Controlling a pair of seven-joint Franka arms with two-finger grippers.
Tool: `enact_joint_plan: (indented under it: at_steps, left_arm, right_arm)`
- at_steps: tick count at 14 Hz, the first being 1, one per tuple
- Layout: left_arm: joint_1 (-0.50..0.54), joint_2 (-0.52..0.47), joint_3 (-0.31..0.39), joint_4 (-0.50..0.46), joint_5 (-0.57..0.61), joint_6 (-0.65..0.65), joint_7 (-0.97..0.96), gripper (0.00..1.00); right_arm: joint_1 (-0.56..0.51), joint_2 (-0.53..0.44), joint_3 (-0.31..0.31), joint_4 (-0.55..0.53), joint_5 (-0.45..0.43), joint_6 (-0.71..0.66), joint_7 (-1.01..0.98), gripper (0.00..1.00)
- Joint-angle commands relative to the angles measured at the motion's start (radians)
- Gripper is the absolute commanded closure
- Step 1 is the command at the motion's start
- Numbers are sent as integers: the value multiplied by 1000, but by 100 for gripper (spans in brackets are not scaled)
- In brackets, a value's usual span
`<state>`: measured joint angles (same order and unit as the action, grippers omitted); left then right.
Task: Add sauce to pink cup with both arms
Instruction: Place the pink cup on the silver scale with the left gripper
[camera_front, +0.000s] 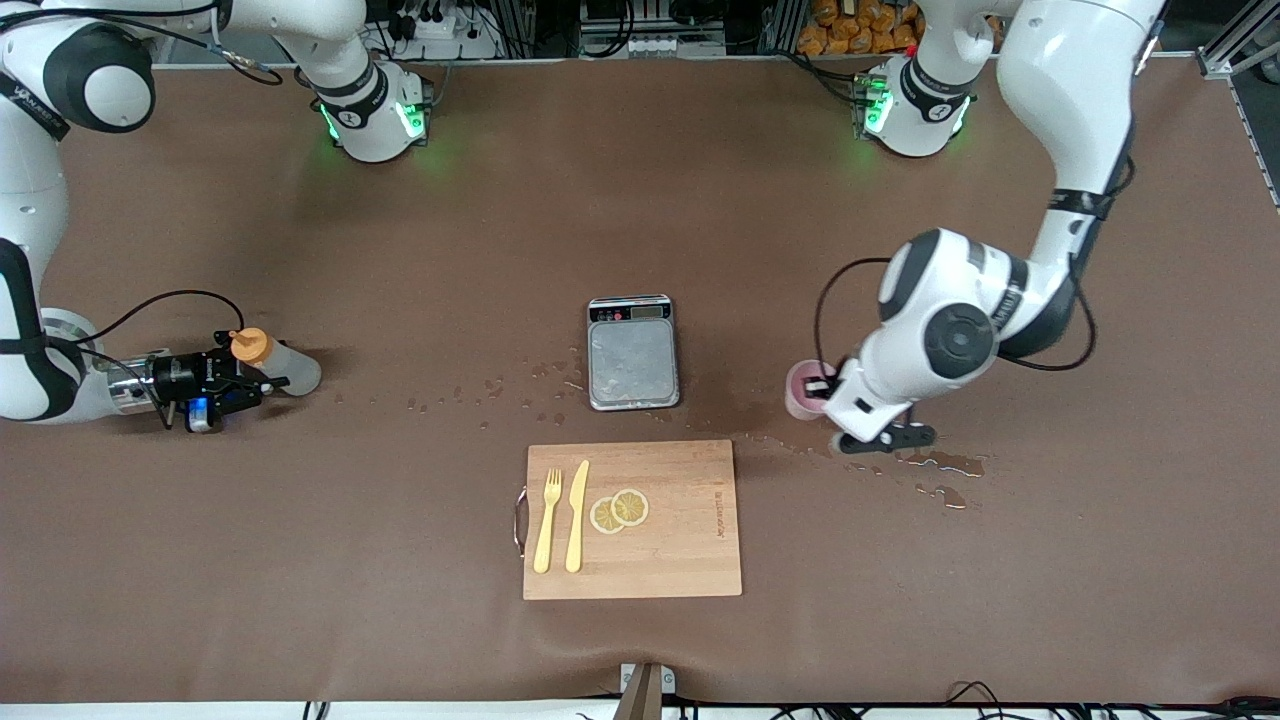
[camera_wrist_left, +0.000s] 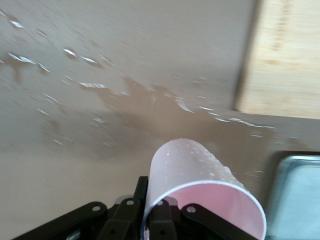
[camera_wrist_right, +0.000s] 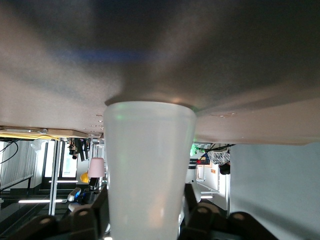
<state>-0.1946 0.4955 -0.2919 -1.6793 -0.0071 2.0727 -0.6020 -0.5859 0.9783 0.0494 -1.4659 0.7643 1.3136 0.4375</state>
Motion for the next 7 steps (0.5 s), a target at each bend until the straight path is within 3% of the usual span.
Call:
enact_joint_plan:
  at_steps: [1,3,6,7]
  left_arm:
    - [-127,66,0,110,3,-14,-218,100]
    - [-208,122,2,144,4,-13,-333,100]
    - [-288,231,5,295,7,-2,-470,100]
    - [-319,245,8,303,10,1,-484,100]
  right_arm:
    - [-8,-3,1,-4,4,-7,-13,68]
    - [-8,-3,0,-1,4,-10,-11,68]
    - [-8,-15,1,4,4,-13,7,68]
    - [-3,-21,1,9,6,-20,29,68]
